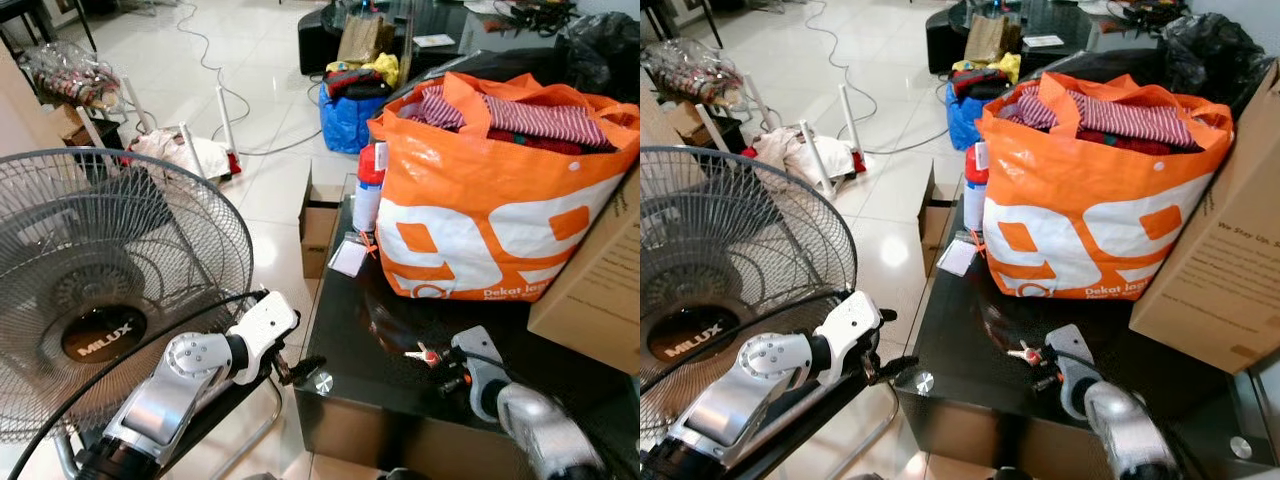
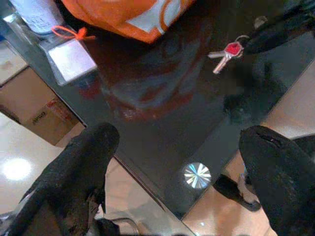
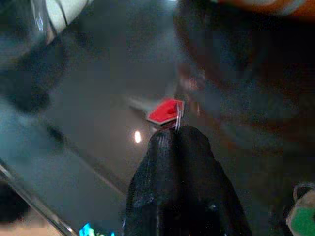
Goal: Hang keys on a hook
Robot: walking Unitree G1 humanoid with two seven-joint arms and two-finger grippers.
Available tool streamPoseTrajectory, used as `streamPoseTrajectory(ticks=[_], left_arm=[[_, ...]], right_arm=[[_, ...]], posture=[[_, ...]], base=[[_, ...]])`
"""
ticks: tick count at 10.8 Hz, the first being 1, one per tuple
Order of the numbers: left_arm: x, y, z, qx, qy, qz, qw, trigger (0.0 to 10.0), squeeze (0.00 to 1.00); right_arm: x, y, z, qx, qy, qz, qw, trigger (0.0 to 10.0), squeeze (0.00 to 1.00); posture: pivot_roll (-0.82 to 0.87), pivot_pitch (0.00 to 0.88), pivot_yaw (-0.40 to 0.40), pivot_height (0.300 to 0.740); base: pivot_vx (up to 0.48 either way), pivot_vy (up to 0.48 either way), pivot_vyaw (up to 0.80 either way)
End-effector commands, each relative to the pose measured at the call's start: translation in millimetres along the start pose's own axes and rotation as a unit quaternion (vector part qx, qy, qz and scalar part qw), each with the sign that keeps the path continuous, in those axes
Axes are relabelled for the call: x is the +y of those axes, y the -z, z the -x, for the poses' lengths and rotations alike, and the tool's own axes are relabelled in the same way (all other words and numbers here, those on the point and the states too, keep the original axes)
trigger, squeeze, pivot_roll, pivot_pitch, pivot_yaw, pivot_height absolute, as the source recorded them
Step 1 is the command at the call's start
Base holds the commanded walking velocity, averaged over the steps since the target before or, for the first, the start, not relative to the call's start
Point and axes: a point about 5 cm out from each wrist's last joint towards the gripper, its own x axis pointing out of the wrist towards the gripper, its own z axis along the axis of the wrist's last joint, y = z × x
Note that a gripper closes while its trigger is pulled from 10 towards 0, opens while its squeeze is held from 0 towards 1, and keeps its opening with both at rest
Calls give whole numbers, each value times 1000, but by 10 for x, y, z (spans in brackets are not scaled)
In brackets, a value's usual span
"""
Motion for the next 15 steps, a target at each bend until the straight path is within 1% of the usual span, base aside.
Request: streamPoseTrajectory(ticks=[1, 2, 3, 4, 5, 6, 7, 8, 9, 10, 12, 13, 15], left_arm=[[70, -26, 17, -2, -19, -9, 1000, 10000, 0], [140, -74, 37, -25, -53, 1, 998, 10000, 0], [192, -126, 53, -46, -78, 7, 996, 10000, 0], [279, -223, 86, -82, -125, 19, 989, 10000, 0], [368, -347, 138, -116, -170, 30, 978, 10000, 0], [428, -479, 197, -142, -209, 24, 967, 10000, 0], [473, -521, 233, -134, -247, 7, 960, 10000, 0], [484, -540, 249, -135, -261, -2, 956, 10000, 0], [513, -568, 267, -141, -280, 5, 949, 10000, 0], [548, -569, 262, -141, -294, 15, 945, 10000, 0], [583, -596, 251, -148, -305, 27, 940, 10000, 0], [598, -616, 205, -150, -306, 30, 940, 10000, 0], [591, -641, 170, -153, -304, 30, 940, 10000, 0]], right_arm=[[-25, -110, 47, -39, 10, -10, 999, 0, 0], [5, -170, 185, -89, 22, -25, 995, 0, 0], [33, -227, 276, -121, 32, -35, 992, 0, 0], [70, -305, 381, -153, 41, -43, 987, 0, 0], [105, -429, 511, -199, 65, -59, 976, 0, 0], [146, -598, 681, -251, 101, -73, 960, 0, 0], [186, -703, 745, -269, 128, -60, 953, 0, 0], [213, -783, 745, -280, 144, -62, 947, 0, 0], [234, -875, 756, -287, 162, -73, 941, 2667, 0], [233, -928, 750, -285, 175, -79, 939, 10000, 0], [225, -1022, 699, -278, 200, -93, 935, 10000, 0], [224, -1056, 669, -279, 210, -95, 932, 10000, 0], [251, -1097, 642, -277, 210, -98, 932, 10000, 0]], posture=[[-145, 0, 50, 740], [-148, 0, 57, 740], [-149, 0, 63, 740], [-155, 0, 74, 740], [-165, 0, 88, 740], [-172, 0, 100, 740], [-173, 0, 104, 740], [-169, 0, 104, 740], [-164, 0, 103, 740], [-164, 0, 107, 740], [-176, 0, 118, 740], [-180, 0, 121, 740], [-187, 0, 126, 740]], base=[[0, 0, 0], [0, 0, 0], [0, 0, 0], [0, 0, 0], [0, 0, 0], [0, 0, 0], [0, 0, 0], [0, 0, 0], [0, 0, 0], [0, 0, 0], [0, 0, 0], [0, 0, 0], [0, 0, 0]])
